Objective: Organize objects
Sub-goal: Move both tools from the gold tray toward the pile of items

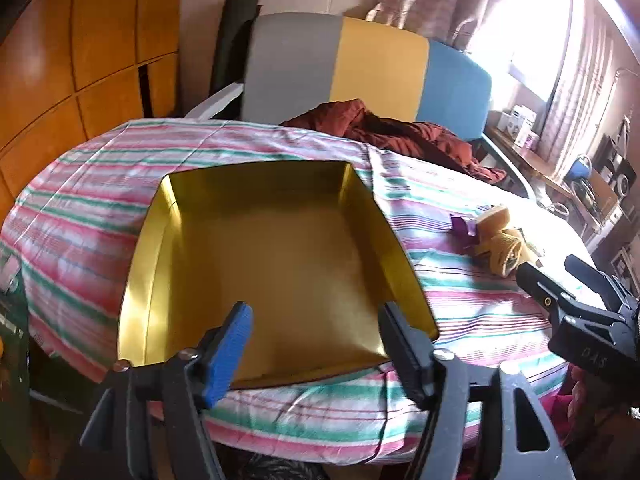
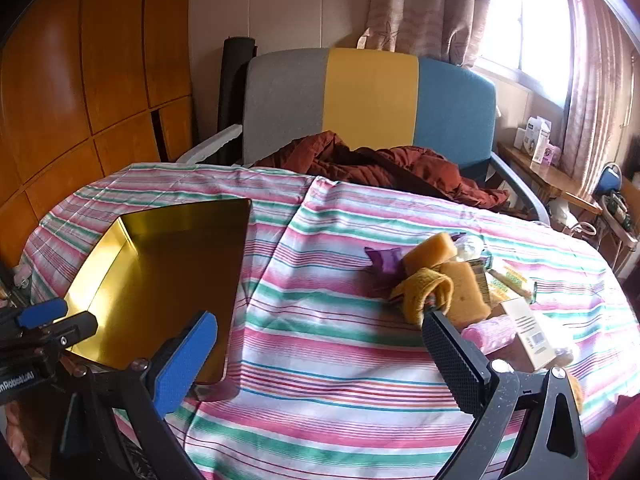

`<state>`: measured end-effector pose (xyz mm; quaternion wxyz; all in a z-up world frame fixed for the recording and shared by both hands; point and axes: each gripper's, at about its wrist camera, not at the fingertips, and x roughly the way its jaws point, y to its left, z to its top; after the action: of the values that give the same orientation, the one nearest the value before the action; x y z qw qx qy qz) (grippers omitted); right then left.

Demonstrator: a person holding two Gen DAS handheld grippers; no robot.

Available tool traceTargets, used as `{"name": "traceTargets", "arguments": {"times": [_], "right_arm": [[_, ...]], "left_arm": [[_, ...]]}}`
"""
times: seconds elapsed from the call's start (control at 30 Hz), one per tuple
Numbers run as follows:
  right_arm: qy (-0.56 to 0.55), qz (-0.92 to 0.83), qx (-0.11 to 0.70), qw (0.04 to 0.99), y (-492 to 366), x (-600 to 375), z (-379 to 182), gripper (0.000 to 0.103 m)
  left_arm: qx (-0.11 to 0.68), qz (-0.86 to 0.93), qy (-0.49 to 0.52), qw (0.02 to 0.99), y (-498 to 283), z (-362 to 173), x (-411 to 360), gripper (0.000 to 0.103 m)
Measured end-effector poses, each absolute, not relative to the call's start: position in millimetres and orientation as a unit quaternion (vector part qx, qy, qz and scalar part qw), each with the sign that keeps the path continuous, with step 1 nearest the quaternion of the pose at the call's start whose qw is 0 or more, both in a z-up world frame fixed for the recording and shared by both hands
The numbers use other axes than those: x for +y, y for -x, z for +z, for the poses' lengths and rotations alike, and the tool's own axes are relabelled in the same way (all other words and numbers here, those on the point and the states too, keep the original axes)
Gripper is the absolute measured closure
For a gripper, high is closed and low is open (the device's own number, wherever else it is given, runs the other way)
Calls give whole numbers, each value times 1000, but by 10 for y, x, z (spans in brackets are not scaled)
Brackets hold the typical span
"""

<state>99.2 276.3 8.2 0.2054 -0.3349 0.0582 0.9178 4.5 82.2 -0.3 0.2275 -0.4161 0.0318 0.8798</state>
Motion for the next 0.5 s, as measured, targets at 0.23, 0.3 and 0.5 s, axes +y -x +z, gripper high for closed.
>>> {"name": "traceTargets", "arguments": {"times": [0.23,0.3,0.5], "right_arm": [[335,914,63,218,-1103,2930,75,0],[341,910,69,224,-1150,3027,48,0],[359,892,106,252,-1430,3435,-12,0]], "left_arm": [[47,863,420,277,-12,65,1172,28],[48,853,424,300,8,73,1300,25],[67,830,420,361,-1,85,1749,21]]}}
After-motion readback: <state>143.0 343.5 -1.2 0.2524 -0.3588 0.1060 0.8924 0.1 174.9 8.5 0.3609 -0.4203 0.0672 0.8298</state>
